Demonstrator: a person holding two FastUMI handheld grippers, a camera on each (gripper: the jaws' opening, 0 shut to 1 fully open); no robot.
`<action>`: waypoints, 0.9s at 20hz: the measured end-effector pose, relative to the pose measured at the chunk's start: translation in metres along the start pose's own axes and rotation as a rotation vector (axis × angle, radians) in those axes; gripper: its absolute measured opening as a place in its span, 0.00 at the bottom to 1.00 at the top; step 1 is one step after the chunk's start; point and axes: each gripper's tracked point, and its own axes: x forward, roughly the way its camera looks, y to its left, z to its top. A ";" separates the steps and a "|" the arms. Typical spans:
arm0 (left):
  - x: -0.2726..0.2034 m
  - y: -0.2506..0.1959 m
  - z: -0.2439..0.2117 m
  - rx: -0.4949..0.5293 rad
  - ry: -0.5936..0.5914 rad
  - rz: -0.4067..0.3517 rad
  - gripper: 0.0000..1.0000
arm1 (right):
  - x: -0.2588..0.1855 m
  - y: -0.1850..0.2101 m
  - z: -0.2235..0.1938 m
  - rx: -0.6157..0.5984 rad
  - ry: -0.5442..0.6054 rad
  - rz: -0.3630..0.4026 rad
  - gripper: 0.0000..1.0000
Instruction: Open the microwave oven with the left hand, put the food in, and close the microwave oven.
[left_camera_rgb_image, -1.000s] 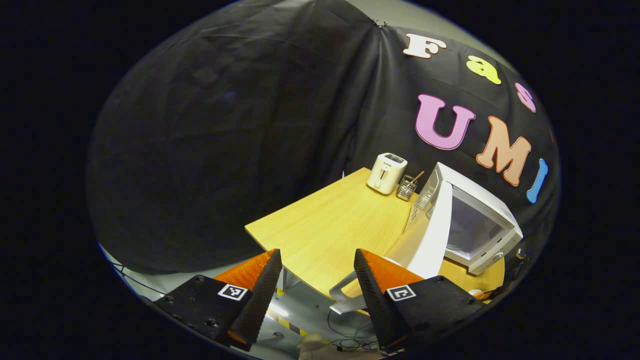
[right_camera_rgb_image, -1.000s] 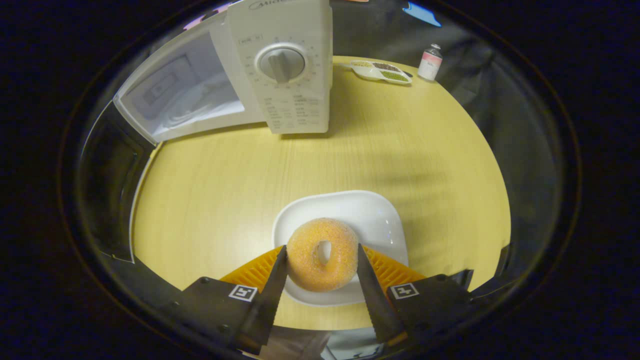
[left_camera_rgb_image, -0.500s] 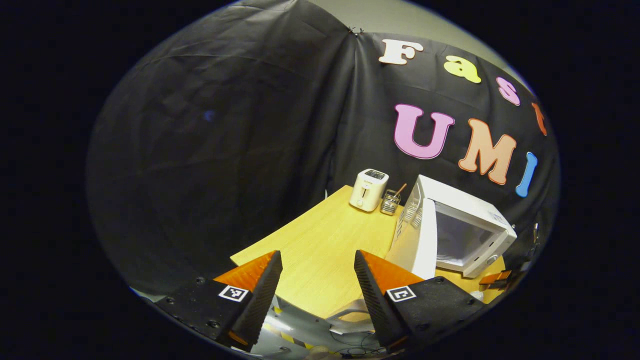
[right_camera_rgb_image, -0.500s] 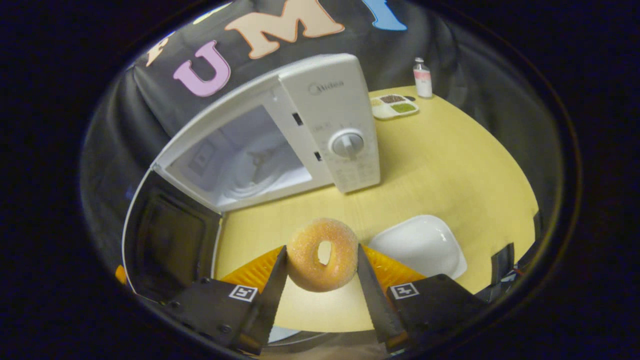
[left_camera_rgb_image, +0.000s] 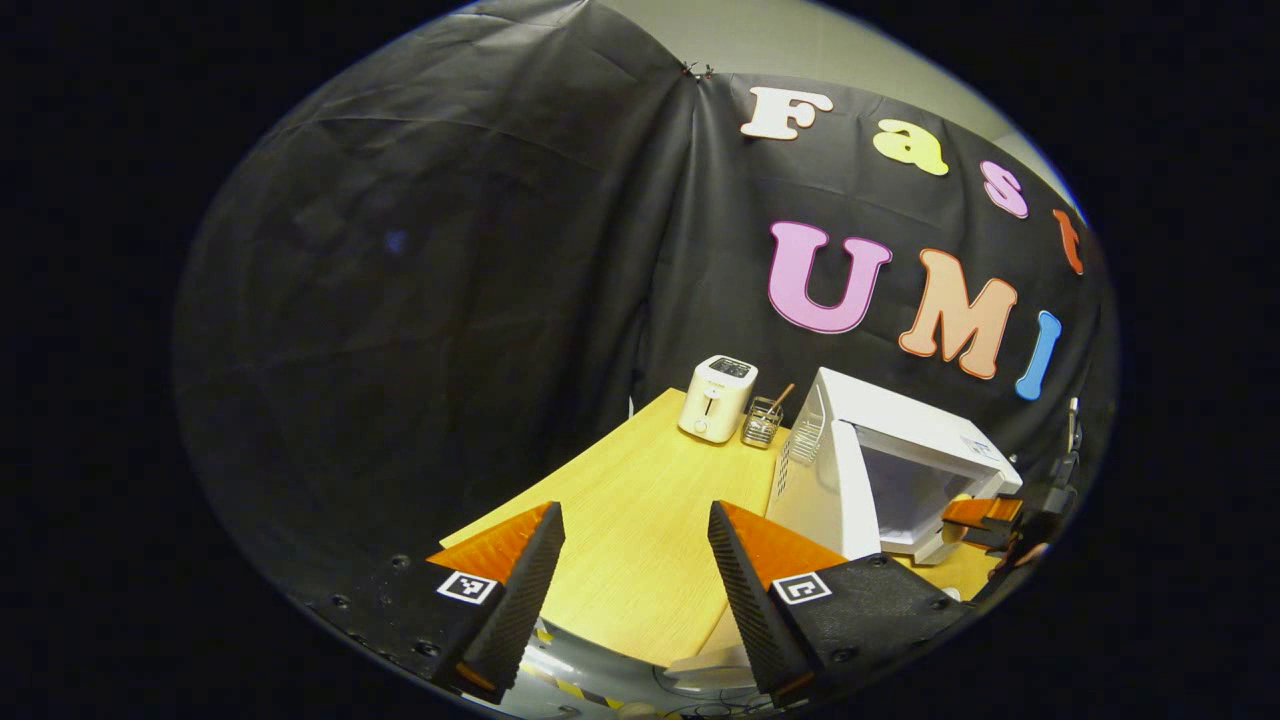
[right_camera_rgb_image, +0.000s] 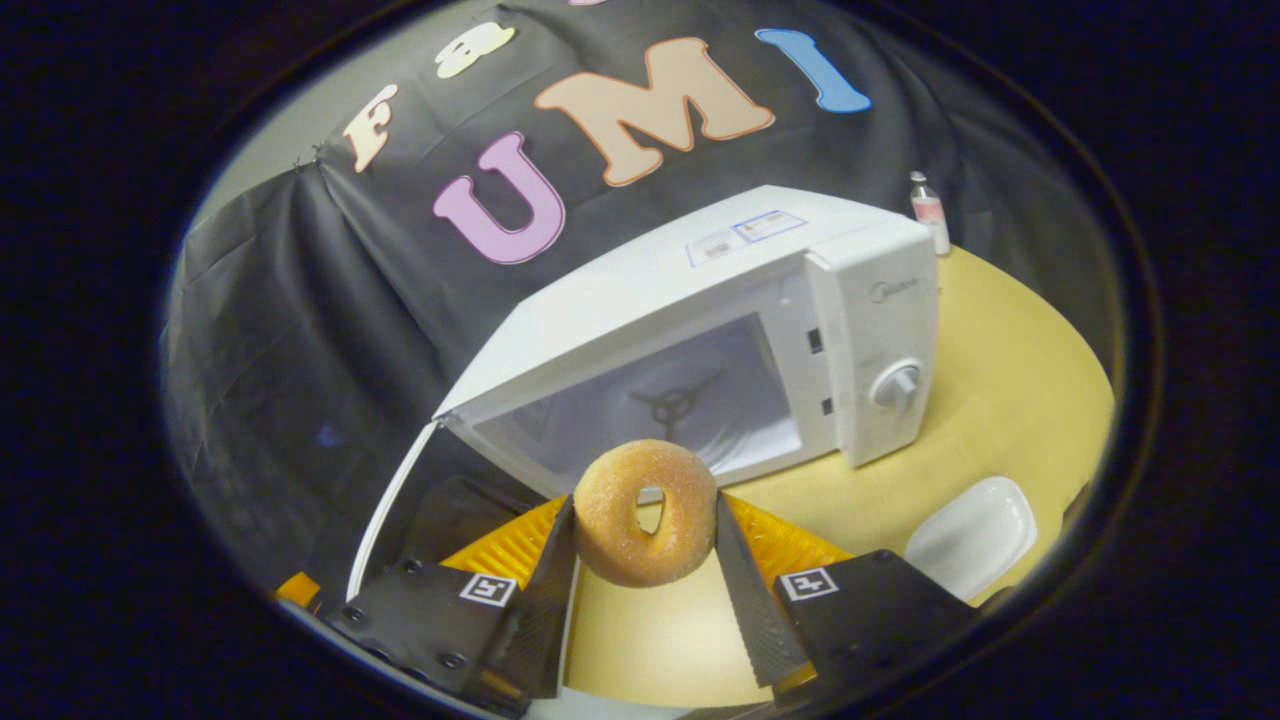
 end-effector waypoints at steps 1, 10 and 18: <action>0.001 -0.001 0.000 0.004 0.003 -0.005 0.85 | 0.011 0.006 -0.001 0.000 -0.008 0.005 0.74; 0.012 -0.007 -0.005 0.022 0.039 -0.025 0.85 | 0.106 -0.011 -0.006 -0.025 -0.138 -0.136 0.74; 0.023 -0.011 -0.017 0.044 0.100 -0.044 0.85 | 0.155 -0.022 -0.002 0.115 -0.204 -0.223 0.77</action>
